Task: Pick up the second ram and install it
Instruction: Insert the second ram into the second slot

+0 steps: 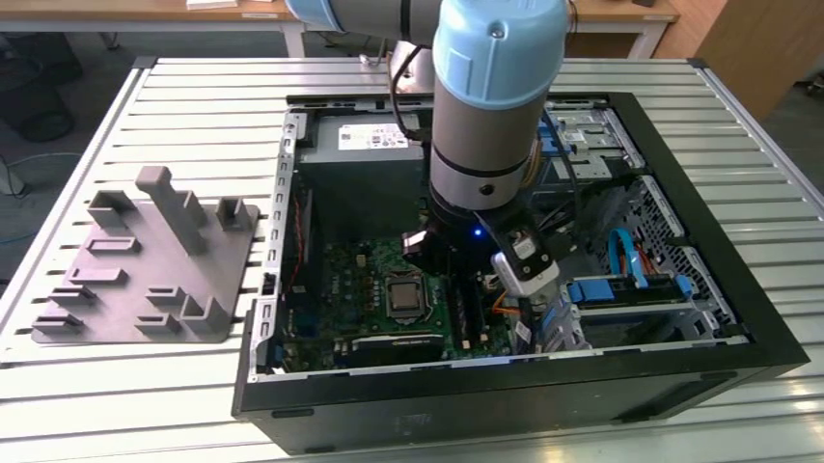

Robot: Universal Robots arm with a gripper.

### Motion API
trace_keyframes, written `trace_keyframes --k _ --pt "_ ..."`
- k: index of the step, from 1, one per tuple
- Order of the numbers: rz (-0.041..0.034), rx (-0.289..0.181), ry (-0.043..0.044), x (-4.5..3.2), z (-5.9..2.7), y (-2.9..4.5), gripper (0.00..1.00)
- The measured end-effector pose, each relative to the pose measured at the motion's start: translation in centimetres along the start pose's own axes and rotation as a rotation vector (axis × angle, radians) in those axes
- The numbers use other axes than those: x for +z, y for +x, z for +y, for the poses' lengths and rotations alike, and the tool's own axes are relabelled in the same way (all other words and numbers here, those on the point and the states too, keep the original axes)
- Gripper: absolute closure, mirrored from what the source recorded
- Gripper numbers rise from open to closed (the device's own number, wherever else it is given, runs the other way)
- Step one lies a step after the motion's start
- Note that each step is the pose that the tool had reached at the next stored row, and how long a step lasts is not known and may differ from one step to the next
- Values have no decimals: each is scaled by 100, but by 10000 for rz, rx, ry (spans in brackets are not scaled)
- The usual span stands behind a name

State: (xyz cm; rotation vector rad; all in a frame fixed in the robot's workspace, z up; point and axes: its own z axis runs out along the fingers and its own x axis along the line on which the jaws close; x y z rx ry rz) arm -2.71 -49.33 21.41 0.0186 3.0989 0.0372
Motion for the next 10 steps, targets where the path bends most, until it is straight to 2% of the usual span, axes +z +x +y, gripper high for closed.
trace_keyframes --k 10 --pt "13 -90 -24 28 22 -1 86"
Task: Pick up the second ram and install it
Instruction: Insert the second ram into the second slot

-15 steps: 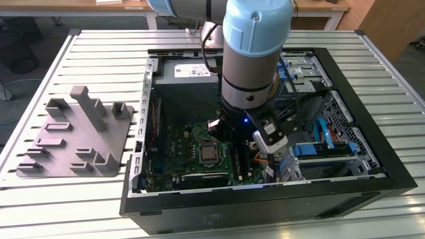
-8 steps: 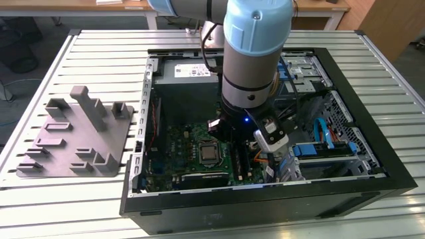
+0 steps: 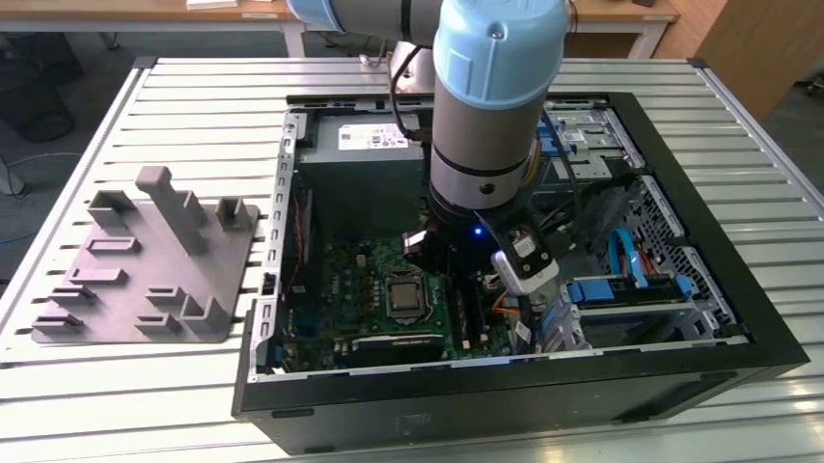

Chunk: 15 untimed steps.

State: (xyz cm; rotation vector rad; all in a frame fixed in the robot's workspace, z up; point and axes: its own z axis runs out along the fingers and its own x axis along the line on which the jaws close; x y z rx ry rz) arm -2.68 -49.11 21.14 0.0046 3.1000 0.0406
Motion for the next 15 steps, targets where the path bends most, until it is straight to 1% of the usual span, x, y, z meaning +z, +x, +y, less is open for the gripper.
trace_keyframes --k 5,10,15 --pt "4 -56 0 7 0 -2 86" --pt "10 -57 1 61 -2 0 86" --pt "9 -57 0 64 -2 0 86"
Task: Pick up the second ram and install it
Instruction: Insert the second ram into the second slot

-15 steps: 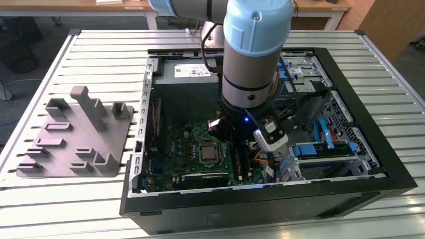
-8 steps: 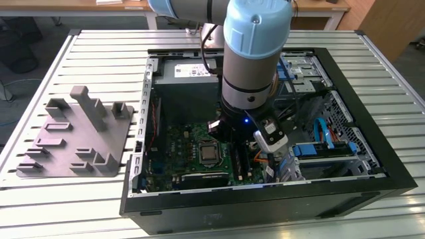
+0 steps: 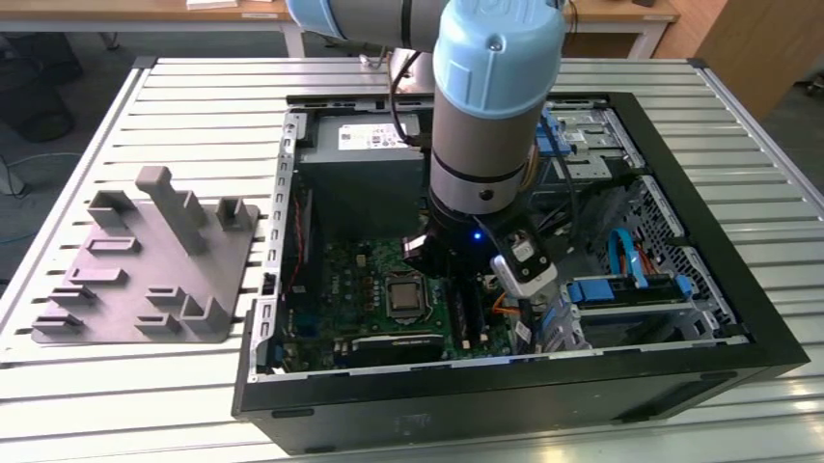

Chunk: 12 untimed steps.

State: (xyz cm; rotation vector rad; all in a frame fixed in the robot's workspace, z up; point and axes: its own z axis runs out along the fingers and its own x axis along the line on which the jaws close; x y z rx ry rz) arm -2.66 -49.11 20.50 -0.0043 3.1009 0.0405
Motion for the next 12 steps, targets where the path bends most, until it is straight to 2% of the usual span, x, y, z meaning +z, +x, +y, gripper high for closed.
trace_keyframes --k 3,4,6,8,12 --pt "-3 0 -10 6 2 0 85" --pt "-2 1 -5 4 1 0 79" --pt "1 0 5 -5 0 0 79" --pt "-1 0 6 -68 2 -3 79" --pt "-3 -1 5 -251 12 -10 79"
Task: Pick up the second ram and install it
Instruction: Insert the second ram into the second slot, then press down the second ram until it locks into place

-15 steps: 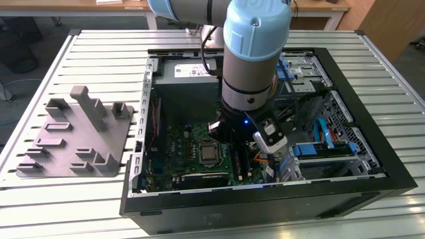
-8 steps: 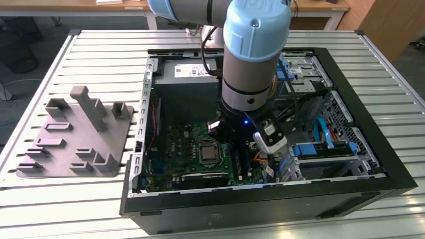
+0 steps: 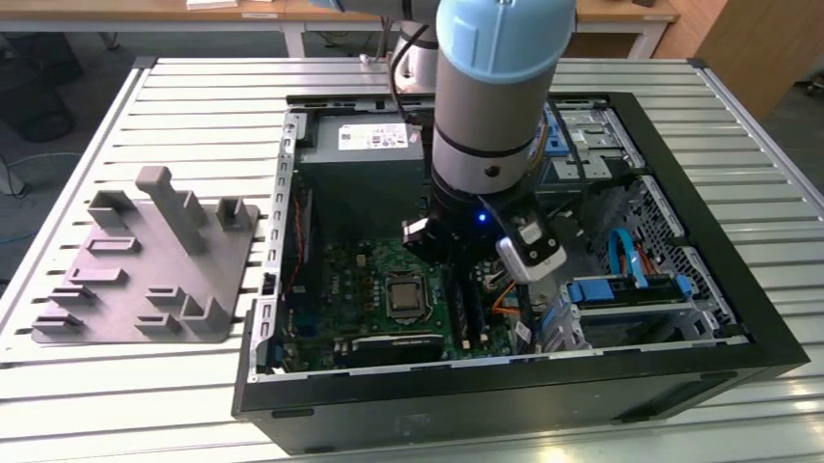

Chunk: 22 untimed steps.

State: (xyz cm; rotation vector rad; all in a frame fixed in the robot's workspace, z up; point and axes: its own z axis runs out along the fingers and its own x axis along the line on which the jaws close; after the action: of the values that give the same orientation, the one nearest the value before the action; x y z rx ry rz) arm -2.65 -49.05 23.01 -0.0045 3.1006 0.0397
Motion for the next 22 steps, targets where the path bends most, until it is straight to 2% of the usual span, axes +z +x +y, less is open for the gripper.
trace_keyframes --k 4,6,22 --pt "-5 -2 32 -144 22 -6 80" --pt "-6 -2 64 -174 31 -7 90" --pt "-6 -2 71 -192 39 -7 90"
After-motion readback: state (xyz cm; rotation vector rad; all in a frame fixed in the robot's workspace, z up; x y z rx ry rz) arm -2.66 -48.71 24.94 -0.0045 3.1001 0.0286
